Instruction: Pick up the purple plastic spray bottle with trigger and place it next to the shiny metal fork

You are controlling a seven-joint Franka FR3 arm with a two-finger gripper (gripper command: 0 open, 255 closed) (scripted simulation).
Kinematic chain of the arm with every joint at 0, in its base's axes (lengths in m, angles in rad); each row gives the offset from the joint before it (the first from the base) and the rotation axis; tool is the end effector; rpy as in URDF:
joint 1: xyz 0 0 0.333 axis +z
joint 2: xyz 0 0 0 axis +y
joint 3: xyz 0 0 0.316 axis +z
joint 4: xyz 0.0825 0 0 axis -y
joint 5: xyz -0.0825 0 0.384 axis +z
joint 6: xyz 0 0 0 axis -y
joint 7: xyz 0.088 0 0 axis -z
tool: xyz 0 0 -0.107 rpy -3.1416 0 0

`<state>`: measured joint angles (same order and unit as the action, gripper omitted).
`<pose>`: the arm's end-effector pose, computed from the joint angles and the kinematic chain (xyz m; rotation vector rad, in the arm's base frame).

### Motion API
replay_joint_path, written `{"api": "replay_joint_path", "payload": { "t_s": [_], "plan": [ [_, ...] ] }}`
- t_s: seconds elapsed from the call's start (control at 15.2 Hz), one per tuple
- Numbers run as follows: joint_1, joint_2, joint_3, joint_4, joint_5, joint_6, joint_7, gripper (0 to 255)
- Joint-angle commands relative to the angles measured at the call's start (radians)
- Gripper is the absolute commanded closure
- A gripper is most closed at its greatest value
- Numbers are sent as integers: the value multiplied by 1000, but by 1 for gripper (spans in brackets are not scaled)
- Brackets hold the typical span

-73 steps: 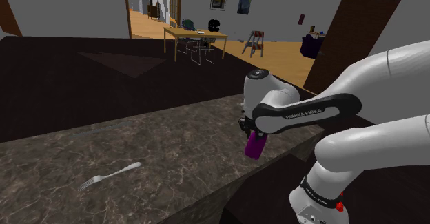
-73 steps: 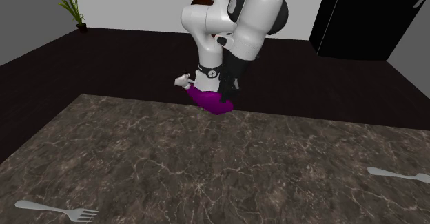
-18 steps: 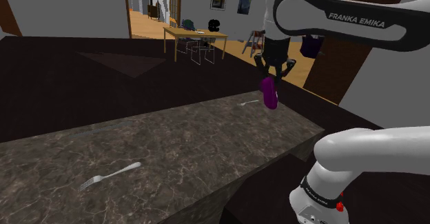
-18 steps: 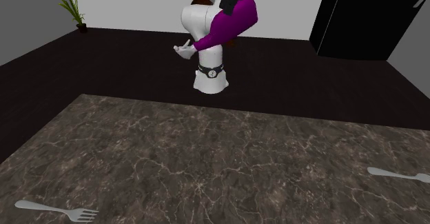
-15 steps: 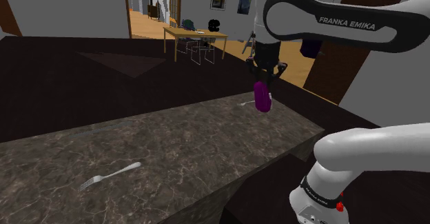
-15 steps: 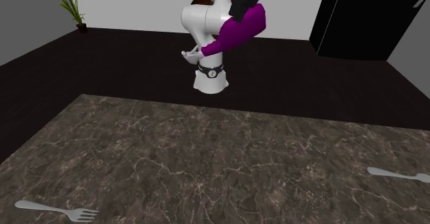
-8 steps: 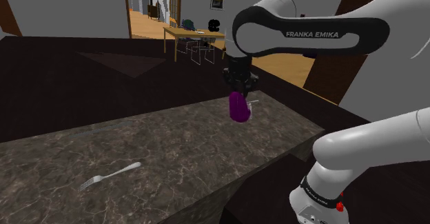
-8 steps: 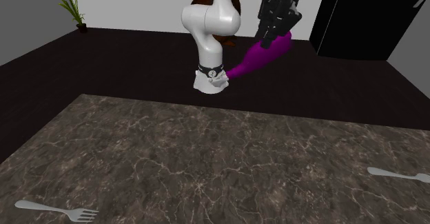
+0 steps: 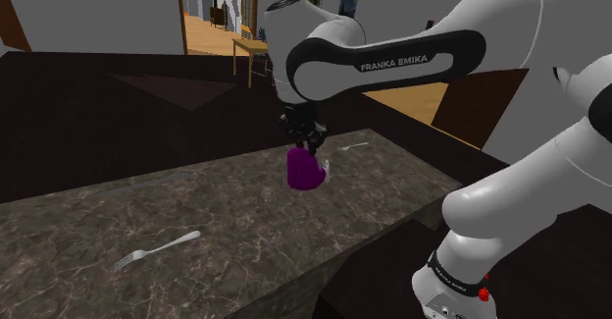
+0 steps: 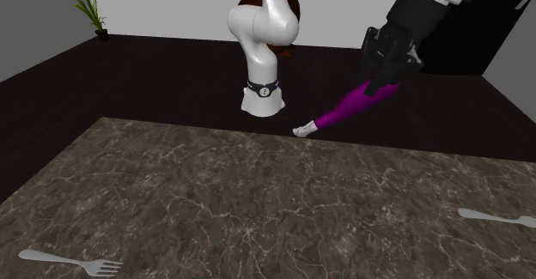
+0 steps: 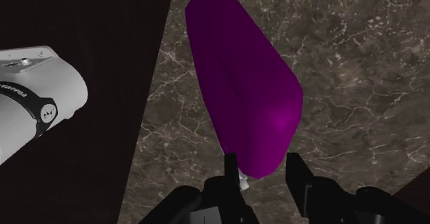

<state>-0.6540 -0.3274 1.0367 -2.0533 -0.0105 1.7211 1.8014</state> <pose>0.4411 0.2135 0.4934 2.1221 -1.9055 0.2594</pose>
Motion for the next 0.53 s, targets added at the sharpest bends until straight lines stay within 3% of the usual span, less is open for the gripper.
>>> {"api": "replay_joint_path", "payload": {
  "t_s": [0.0, 0.13, 0.2, 0.26, 0.46],
  "plan": [
    [-62, 122, 119, 51, -77, 19, 100, 255],
    [-123, 314, 266, 107, -233, 9, 251, 255],
    [-94, 461, 302, 143, -359, -23, 359, 255],
    [-32, 578, 296, 180, -456, -56, 439, 255],
    [197, 728, 142, 286, -562, -92, 524, 255]
  ]
}}
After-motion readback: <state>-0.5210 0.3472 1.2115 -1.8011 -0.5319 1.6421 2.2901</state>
